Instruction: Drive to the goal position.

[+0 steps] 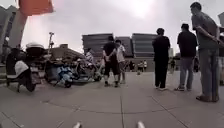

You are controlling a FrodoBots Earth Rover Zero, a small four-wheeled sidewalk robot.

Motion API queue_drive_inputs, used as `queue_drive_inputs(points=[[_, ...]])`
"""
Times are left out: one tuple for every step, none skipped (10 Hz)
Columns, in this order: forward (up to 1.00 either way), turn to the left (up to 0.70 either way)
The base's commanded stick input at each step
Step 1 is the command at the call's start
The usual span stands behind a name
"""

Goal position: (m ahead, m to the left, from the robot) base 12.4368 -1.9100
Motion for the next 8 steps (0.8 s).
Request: queue_drive_inputs(points=[[0.0, 0.0], [0.0, 0.0], [0.0, 0.0], [0.0, 0.0], [0.11, -0.02], [0.7, -0.14], [0.7, -0.14], [0.7, -0.14]])
